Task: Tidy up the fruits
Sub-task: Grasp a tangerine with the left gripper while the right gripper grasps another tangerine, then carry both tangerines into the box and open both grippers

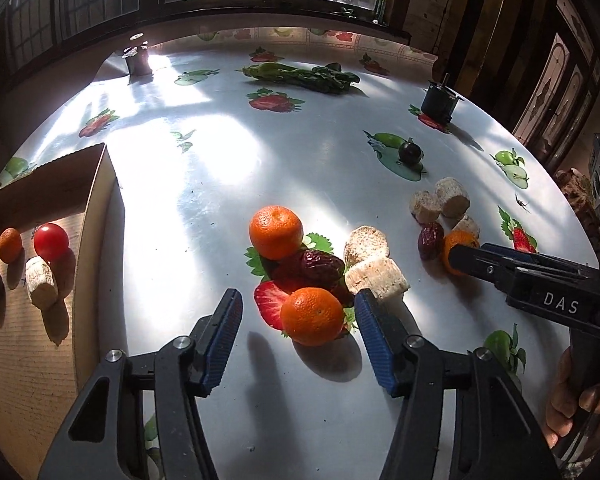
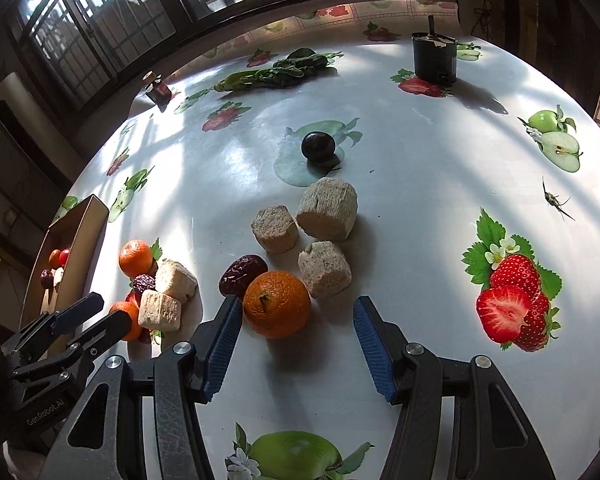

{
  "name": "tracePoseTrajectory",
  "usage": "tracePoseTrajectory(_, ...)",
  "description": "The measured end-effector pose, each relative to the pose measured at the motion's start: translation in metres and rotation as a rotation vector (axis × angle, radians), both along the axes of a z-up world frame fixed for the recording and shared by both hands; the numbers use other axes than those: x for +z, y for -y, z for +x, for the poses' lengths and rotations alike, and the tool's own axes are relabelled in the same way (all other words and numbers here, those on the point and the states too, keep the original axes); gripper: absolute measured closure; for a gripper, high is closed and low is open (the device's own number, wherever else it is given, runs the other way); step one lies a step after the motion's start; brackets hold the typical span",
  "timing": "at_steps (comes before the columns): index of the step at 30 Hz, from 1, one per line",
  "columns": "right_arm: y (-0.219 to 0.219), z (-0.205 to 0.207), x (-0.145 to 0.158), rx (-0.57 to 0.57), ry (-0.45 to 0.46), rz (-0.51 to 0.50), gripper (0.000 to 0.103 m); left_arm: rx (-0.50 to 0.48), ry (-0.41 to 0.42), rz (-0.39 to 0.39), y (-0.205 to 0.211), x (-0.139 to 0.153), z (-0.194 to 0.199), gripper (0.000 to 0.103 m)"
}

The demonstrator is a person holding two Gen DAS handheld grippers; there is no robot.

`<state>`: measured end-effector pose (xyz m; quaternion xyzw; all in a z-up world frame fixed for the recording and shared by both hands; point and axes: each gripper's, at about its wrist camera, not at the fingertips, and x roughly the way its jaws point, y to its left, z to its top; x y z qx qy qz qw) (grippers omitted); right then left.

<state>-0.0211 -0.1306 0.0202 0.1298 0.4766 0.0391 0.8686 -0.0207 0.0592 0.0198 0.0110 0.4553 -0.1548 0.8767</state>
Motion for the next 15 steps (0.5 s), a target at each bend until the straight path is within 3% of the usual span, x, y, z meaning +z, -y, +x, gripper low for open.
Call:
tracePoseTrajectory(1,-0.002,0.0,0.0,0.004,0.006,-0.011,0.045,-0.006,-0.01,0.004,0.002,-0.003,-0.001,0.064)
tracePoseTrajectory(3,-0.008,0.001,0.0,0.022,0.01,-0.022,0.051,-0.014,-0.009,0.019,0.005,-0.007,-0.002,0.07)
tracePoseTrajectory(6,-0.016,0.003,-0.001,0.031,0.021,-0.06,0.055,-0.012,0.006,0.043,0.009,-0.009,-0.003,0.07)
tracePoseTrajectory(9,-0.023,0.004,-0.001,0.042,0.035,-0.095,0.066,-0.015,0.019,0.06,0.011,-0.009,-0.004,0.073)
tracePoseTrajectory(15,-0.02,-0.006,0.004,0.043,0.062,-0.076,0.067,0.002,0.04,0.036,0.002,0.004,-0.017,0.074)
